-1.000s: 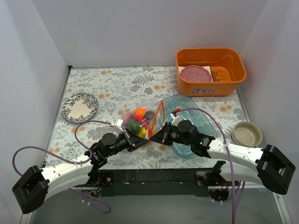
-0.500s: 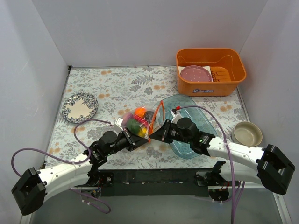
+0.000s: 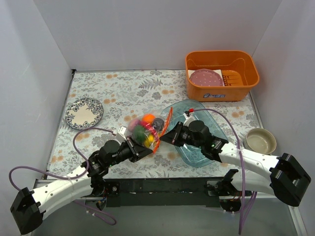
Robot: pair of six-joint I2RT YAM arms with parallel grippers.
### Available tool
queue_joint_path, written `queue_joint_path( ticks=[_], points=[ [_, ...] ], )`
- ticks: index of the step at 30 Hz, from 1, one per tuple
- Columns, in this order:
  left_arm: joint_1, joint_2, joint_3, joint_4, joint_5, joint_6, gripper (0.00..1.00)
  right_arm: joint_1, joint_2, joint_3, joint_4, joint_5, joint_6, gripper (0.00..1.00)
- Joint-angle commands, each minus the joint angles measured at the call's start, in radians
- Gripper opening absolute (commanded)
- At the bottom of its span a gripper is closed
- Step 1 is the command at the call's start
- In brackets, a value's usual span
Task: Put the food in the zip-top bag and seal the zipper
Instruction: Zip the zipper food storage bag at the center of the board.
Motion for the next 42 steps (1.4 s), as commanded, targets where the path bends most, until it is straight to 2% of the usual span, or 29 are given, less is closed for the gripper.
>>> queue_joint_path(
  ticks=[1, 13, 42],
  points=[
    [-0.005, -0.050, 0.031, -0.138, 0.014, -0.053, 0.00, -0.036, 0.003, 0.052, 0.070, 0.037, -0.028, 0.12],
    [-0.005, -0.112, 0.107, -0.308, -0.032, -0.011, 0.00, -0.087, 0.009, 0.057, 0.076, 0.002, -0.041, 0.12],
    [-0.005, -0.227, 0.164, -0.506, -0.072, 0.018, 0.00, -0.255, 0.082, 0.092, 0.106, -0.119, -0.092, 0.12]
  ],
)
